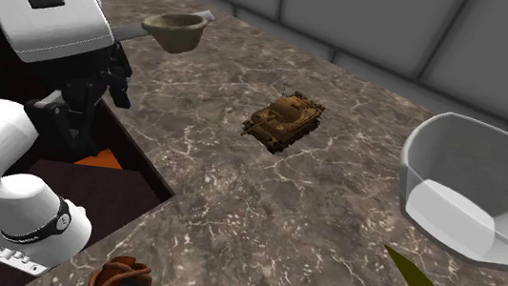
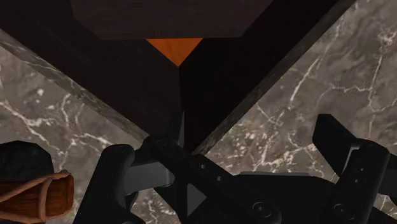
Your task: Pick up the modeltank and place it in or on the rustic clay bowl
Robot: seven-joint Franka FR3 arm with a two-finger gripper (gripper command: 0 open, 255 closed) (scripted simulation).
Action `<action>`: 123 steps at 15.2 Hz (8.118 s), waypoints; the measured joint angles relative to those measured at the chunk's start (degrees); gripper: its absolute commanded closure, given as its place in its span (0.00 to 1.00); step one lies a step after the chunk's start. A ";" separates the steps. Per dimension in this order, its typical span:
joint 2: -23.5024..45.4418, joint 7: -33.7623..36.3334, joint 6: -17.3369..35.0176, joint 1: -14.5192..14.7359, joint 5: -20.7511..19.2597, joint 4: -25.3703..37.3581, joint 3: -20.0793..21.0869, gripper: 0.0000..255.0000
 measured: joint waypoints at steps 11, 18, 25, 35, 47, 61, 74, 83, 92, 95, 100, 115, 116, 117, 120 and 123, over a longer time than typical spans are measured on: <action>16.60 -13.57 10.12 5.75 0.77 10.57 -1.86 0.00; 29.59 -23.16 14.28 9.89 3.00 22.59 -1.65 0.00; 38.17 -29.98 16.79 12.37 4.79 31.01 -0.65 0.00; 38.66 -30.36 21.59 12.73 5.04 26.83 -0.21 0.00; 38.64 -30.33 21.56 12.73 5.03 26.89 -0.21 1.00; 39.95 -29.04 12.33 12.65 4.79 37.45 -0.38 1.00; 43.43 -27.57 1.50 12.54 4.94 51.85 -0.62 1.00; 45.70 -25.24 -4.86 13.19 5.09 60.75 -0.02 1.00; 36.23 -14.29 -2.63 18.24 4.48 50.83 6.32 1.00; 34.26 -10.24 -2.22 19.83 4.56 49.09 8.82 1.00; 32.36 -3.41 -1.88 22.29 4.84 47.89 13.16 1.00; 36.02 19.74 -1.86 29.65 2.71 54.29 29.19 1.00; 35.82 20.54 -1.33 29.95 2.74 53.67 29.69 1.00; 35.51 20.86 -0.60 30.11 2.84 52.69 29.90 1.00; 33.98 20.73 1.99 30.27 3.48 48.72 29.85 1.00; 32.37 20.00 4.41 30.29 4.20 44.78 29.41 1.00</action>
